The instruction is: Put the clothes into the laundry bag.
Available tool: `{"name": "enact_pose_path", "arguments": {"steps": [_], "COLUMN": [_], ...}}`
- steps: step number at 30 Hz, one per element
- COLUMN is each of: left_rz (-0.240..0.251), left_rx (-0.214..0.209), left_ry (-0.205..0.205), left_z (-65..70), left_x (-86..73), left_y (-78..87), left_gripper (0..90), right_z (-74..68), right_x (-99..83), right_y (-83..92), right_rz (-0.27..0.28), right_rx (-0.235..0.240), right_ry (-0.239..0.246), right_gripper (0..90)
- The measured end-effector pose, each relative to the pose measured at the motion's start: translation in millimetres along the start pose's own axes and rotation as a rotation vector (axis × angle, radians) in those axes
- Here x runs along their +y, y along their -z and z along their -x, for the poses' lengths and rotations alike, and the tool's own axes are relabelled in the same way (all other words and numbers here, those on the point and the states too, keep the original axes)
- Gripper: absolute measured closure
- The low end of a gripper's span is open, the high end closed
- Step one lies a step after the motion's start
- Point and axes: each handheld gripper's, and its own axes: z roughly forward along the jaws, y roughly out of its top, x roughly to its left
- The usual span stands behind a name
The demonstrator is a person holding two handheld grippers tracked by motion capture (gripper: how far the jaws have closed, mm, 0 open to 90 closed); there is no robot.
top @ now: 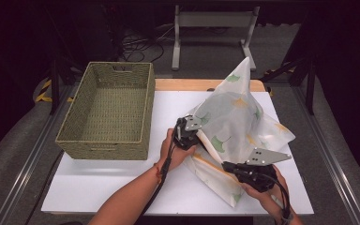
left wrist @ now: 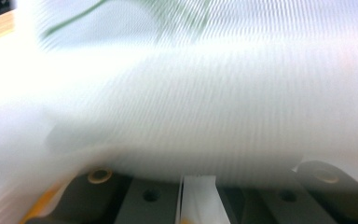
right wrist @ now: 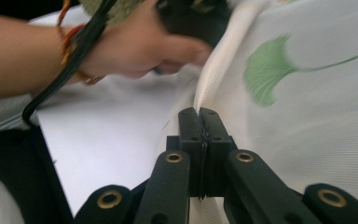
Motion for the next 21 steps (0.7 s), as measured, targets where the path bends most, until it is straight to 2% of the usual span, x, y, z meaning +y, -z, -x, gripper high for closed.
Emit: {"name": "enact_pose_path", "arguments": {"steps": [2, 4, 6, 9, 11, 14, 15, 17, 19, 21], "left_rz": [0.008, 0.017, 0.028, 0.02, 0.011, 0.004, 0.004, -0.006, -0.016, -0.031], "left_rx": [0.001, -0.014, -0.019, -0.002, -0.006, -0.013, -0.019, -0.011, -0.019, -0.001], "left_ry": [-0.012, -0.014, 0.008, -0.005, -0.014, -0.058, -0.058, -0.097, -0.11, -0.13], "left_z": [2.0, 1.7, 0.0, -0.5, -0.9, -0.4, 0.1, 1.9, 3.4, 4.0], "left_x": [2.9, 4.6, 5.2, 6.0, 3.9, -1.1, -3.4, -7.5, -11.6, -17.0], "left_y": [-4.9, -7.4, -7.8, -4.7, 4.2, 24.3, 30.7, 44.2, 52.4, 57.4], "left_gripper": [90.0, 90.0, 90.0, 90.0, 90.0, 90.0, 90.0, 90.0, 90.0, 89.8], "right_z": [-5.6, -5.7, -3.5, 2.6, 7.5, 12.8, 14.8, 21.2, 27.1, 34.6], "right_x": [-4.3, -5.5, -9.4, -13.4, -15.9, -18.6, -19.0, -20.1, -21.1, -22.9], "right_y": [-15.8, -19.5, -25.7, -29.2, -28.9, -27.4, -26.6, -23.4, -19.5, -14.2], "right_rz": [-0.064, -0.08, -0.109, -0.134, -0.153, -0.174, -0.184, -0.195, -0.211, -0.213], "right_rx": [0.011, 0.011, 0.016, 0.004, -0.021, -0.046, -0.059, -0.054, -0.079, -0.1], "right_ry": [0.028, 0.033, 0.024, 0.011, 0.007, 0.006, 0.007, -0.018, -0.021, -0.034], "right_gripper": [89.2, 89.2, 89.2, 89.2, 89.2, 89.1, 89.2, 89.2, 89.2, 89.2]}}
